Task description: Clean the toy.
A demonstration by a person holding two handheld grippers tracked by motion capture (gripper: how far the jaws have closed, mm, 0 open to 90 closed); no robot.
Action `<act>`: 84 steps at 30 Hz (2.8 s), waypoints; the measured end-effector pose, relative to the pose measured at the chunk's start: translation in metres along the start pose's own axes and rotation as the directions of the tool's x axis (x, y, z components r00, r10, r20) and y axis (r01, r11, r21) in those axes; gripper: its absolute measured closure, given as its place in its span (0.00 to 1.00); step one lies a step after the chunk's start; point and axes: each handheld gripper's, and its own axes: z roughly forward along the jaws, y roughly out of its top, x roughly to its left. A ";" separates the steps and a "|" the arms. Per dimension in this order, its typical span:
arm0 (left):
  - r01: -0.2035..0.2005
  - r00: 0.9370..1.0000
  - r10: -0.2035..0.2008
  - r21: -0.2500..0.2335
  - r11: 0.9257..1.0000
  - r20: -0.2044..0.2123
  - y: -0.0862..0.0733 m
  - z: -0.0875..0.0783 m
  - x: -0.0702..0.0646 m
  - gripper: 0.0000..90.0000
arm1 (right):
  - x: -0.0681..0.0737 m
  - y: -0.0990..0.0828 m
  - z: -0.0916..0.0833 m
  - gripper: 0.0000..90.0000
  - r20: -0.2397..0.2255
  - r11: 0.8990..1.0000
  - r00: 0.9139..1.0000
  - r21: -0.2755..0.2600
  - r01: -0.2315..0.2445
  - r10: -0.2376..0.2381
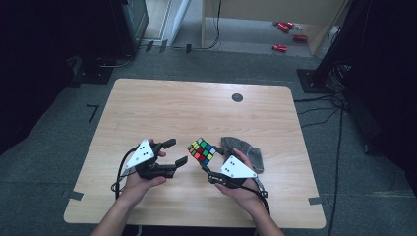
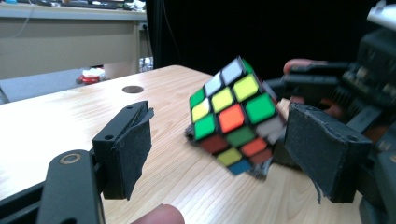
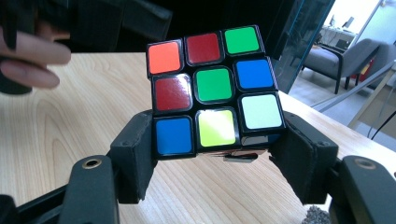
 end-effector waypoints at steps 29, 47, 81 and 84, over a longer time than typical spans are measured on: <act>-0.407 0.893 0.433 0.186 0.894 -0.125 -0.023 0.025 -0.036 0.16 | 0.012 0.014 0.001 0.39 -0.107 0.979 0.973 0.013 -0.202 0.202; -0.388 0.903 0.413 0.187 0.903 -0.119 -0.023 0.023 -0.036 0.37 | 0.019 0.016 0.009 0.32 -0.139 0.926 0.916 0.088 -0.366 0.376; -0.213 0.968 0.232 0.175 0.961 -0.097 -0.020 0.016 -0.020 0.37 | -0.052 -0.007 -0.021 0.47 0.258 0.919 0.901 0.097 -0.383 0.349; -0.198 0.970 0.218 0.179 0.964 -0.103 -0.020 0.015 -0.018 0.37 | -0.061 -0.017 -0.021 0.43 0.336 0.889 0.868 0.150 -0.432 0.365</act>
